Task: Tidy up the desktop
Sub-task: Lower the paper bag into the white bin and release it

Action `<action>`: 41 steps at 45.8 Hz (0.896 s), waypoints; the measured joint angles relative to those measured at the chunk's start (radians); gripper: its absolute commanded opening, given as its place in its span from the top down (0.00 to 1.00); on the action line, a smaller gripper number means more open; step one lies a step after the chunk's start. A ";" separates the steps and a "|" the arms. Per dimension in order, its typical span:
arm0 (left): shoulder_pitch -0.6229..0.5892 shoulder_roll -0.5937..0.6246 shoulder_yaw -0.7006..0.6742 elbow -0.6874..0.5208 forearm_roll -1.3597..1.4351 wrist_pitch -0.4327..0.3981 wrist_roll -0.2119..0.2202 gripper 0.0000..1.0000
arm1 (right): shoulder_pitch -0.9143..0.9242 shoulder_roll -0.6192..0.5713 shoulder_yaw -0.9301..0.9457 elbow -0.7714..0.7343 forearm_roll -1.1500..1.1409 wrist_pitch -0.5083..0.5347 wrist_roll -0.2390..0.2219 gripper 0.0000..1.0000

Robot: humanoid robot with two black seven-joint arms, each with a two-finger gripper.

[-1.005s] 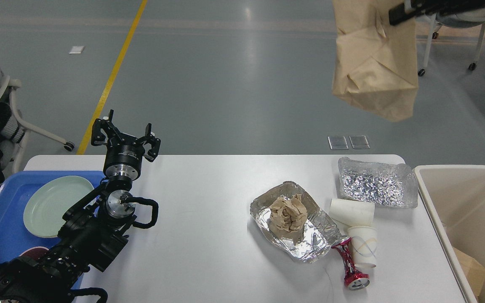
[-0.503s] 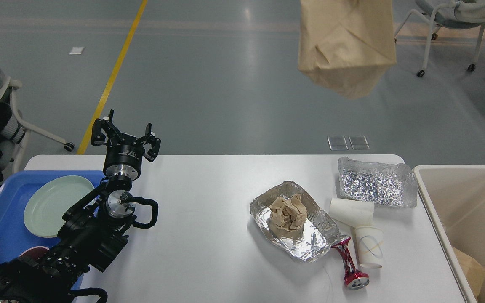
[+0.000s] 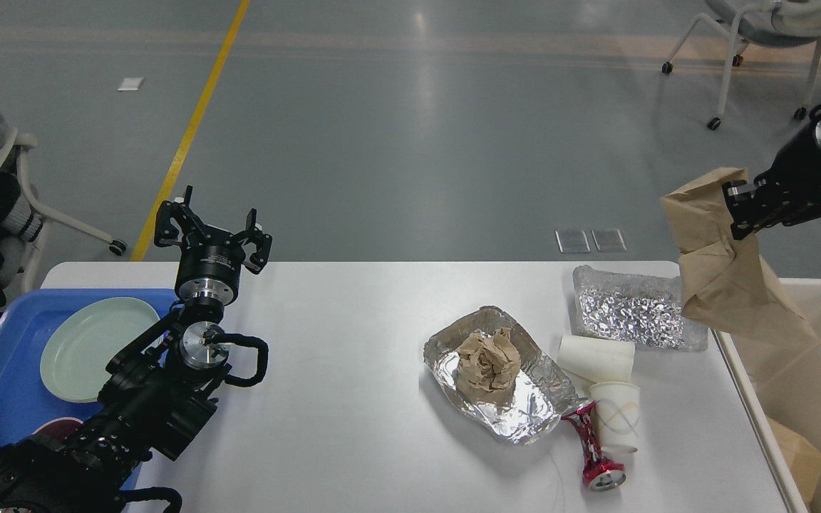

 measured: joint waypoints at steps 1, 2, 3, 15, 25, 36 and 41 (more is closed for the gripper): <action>0.000 0.000 0.000 0.000 0.000 0.000 0.000 0.00 | -0.016 0.003 -0.009 -0.012 -0.003 -0.008 0.000 1.00; 0.000 0.000 0.000 0.000 0.000 0.000 0.000 0.00 | -0.032 0.006 -0.019 -0.025 -0.005 -0.019 0.000 1.00; 0.000 0.000 0.000 0.000 0.000 0.000 0.000 0.00 | -0.048 0.008 -0.031 -0.037 -0.006 -0.031 0.000 1.00; 0.000 0.000 0.000 0.000 0.000 0.000 0.000 0.00 | -0.315 0.025 -0.159 -0.248 0.005 -0.280 0.001 0.72; 0.000 0.000 0.000 0.000 0.000 0.000 0.000 0.00 | -0.394 0.029 -0.153 -0.302 0.021 -0.340 0.001 0.00; 0.000 0.000 0.000 0.000 0.000 0.000 0.000 0.00 | -0.376 0.028 -0.148 -0.292 0.066 -0.333 0.002 0.00; 0.000 0.000 0.000 0.000 0.000 0.000 0.000 0.00 | -0.342 0.023 -0.148 -0.273 0.068 -0.329 0.003 0.00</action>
